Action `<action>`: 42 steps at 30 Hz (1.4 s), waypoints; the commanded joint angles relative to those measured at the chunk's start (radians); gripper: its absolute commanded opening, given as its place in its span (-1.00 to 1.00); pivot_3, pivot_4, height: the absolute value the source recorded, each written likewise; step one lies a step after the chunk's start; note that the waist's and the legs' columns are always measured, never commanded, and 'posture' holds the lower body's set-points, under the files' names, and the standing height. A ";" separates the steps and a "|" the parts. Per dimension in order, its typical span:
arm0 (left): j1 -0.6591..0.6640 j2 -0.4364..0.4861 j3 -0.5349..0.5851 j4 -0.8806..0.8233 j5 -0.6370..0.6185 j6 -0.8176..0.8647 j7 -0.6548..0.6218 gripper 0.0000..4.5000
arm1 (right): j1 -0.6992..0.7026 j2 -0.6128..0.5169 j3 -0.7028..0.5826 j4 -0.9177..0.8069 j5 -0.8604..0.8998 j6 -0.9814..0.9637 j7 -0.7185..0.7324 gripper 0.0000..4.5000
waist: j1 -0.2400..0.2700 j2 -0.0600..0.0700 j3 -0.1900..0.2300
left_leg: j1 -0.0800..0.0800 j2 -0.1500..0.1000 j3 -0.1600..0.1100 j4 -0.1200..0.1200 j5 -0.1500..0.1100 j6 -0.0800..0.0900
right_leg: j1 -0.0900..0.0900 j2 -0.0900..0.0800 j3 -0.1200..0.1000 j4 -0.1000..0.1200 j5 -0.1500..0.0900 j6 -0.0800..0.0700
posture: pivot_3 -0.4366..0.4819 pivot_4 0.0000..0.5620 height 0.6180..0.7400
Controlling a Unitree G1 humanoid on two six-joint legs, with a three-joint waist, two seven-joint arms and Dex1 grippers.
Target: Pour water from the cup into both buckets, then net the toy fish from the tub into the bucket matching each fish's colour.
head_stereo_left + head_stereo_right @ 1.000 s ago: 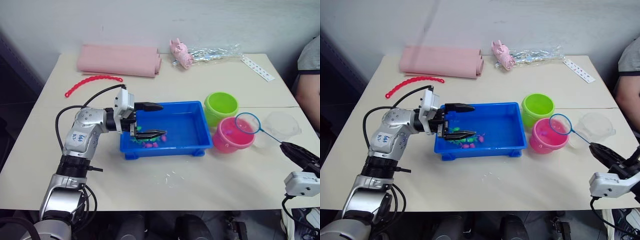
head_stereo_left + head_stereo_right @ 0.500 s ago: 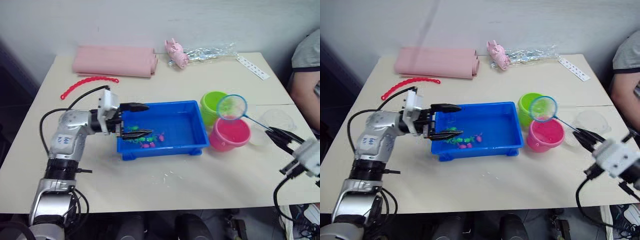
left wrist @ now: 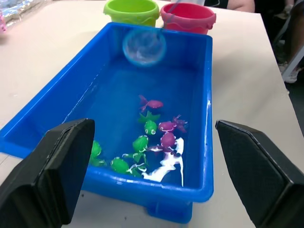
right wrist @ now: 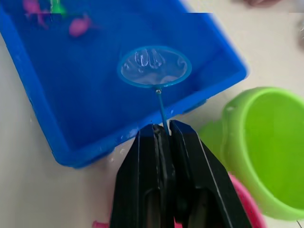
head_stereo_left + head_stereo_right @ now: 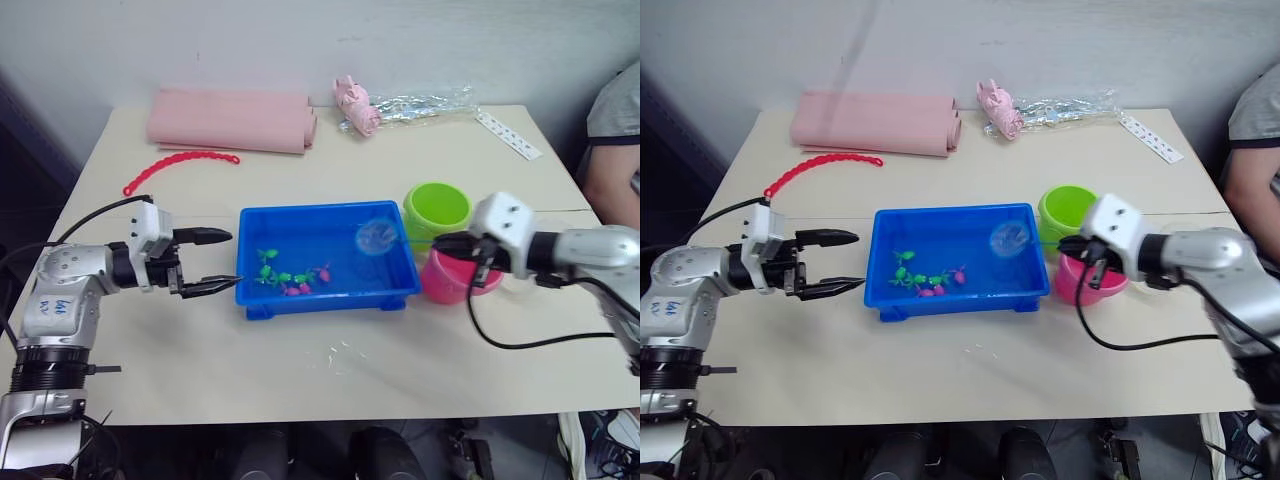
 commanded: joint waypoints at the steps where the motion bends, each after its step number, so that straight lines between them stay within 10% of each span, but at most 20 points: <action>1: 0.018 0.016 0.022 -0.053 -0.019 0.012 0.005 0.98 | -0.065 0.042 0.052 0.080 -0.111 -0.036 0.027 -1.00 | -0.003 0.000 0.000 | 0.000 0.000 0.000 0.000 0.000 0.000 | 0.000 0.000 0.000 0.000 0.000 0.000 | -0.05 -0.47 1.00; 17: 0.067 0.025 0.032 -0.151 -0.023 0.038 0.054 0.98 | -0.093 0.239 0.044 0.122 -0.135 -0.012 0.109 -1.00 | -0.005 0.000 0.000 | 0.001 0.000 0.000 0.000 0.000 0.000 | -0.001 0.000 0.000 0.003 0.000 0.000 | -0.05 -0.47 1.00; 42: 0.026 -0.014 -0.015 -0.117 -0.011 0.037 0.043 0.98 | 0.083 0.209 -0.224 -0.055 0.076 0.083 0.167 -1.00 | -0.002 0.000 0.000 | 0.001 0.000 0.001 -0.001 0.000 0.000 | -0.001 0.000 0.000 0.002 0.000 0.000 | -0.05 -0.47 1.00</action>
